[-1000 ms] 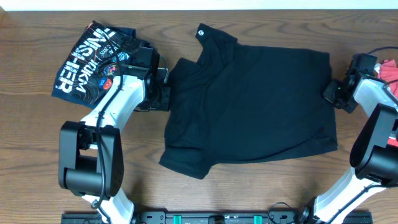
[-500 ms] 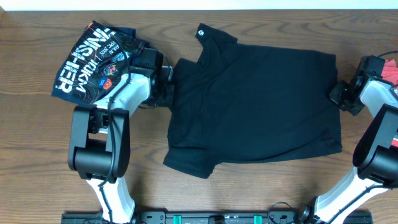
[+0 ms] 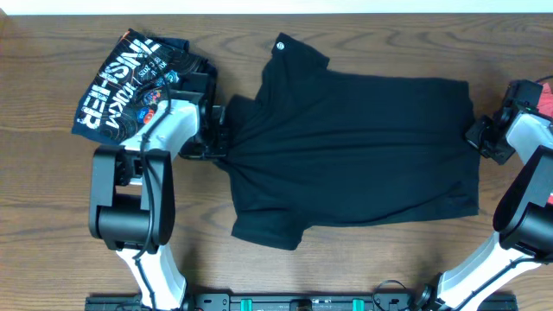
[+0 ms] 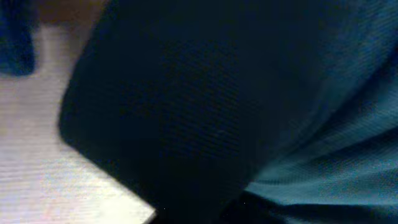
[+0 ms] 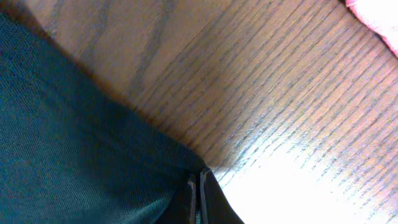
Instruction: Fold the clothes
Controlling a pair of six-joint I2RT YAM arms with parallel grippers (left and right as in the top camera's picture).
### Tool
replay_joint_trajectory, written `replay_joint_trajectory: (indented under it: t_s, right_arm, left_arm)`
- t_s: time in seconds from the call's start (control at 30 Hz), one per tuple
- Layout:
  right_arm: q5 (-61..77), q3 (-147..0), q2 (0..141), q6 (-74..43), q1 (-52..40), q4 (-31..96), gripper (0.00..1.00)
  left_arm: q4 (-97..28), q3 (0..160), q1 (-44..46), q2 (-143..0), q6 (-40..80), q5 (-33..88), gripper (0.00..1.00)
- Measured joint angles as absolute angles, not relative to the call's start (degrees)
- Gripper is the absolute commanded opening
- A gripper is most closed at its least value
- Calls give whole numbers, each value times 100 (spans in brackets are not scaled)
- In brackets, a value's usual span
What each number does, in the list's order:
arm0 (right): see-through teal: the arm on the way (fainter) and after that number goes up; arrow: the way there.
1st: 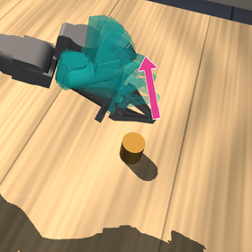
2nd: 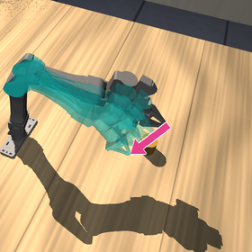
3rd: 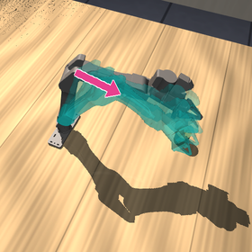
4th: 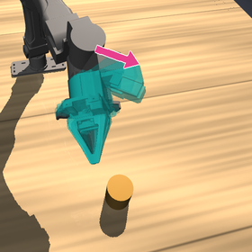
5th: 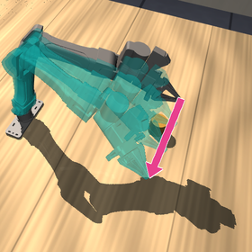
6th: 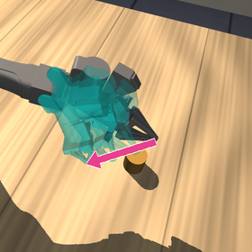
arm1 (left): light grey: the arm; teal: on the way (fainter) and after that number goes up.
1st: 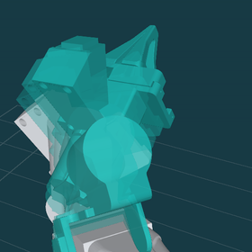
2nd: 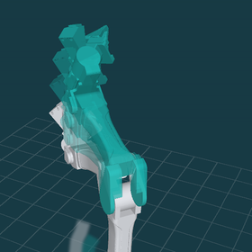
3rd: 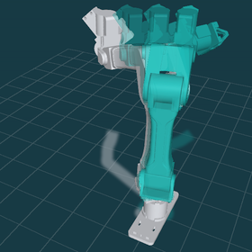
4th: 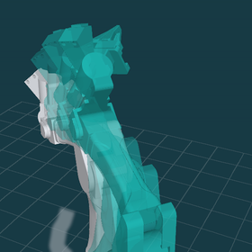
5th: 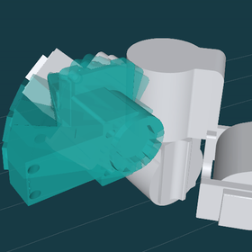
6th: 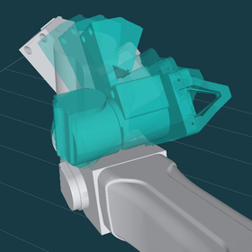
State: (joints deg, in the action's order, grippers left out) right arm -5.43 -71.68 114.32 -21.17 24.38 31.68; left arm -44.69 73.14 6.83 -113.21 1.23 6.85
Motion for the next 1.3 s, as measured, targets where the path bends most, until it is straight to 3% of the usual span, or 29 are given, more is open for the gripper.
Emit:
replay_joint_trajectory:
  t_s: [0.13,0.2,0.43,0.67,1.07,1.13,1.17,1.23,1.3]
  right_arm:
    - [-589,-7242,11454,-2012,2475,3299,27]
    - [-628,-7310,11472,-1925,2508,3424,29]
    - [-189,-7428,11424,-1400,2554,3505,38]
    - [849,-7533,10995,-1076,2539,2995,37]
    - [1271,-7566,11721,-1039,2102,1391,36]
    - [1299,-7566,11898,-1044,2018,1251,24]
    - [1310,-7566,11968,-1057,1981,1201,17]
    - [1332,-7566,12073,-1109,1907,1100,1]
    - [1319,-7566,12164,-1267,1837,1000,1]
  left_arm:
    - [-4519,7273,657,-11170,156,552,44]
    - [-4622,7273,657,-11054,154,515,53]
    - [-4753,7273,650,-10274,169,600,53]
    - [-3769,7299,646,-9500,161,847,50]
    - [-2161,7310,648,-10750,3,1861,48]
    - [-2073,7310,646,-10940,1,1951,43]
    - [-2025,7310,646,-11037,14,1984,34]
    - [-1935,7310,646,-11177,32,2060,6]
    - [-1747,7310,648,-11325,38,2119,6]
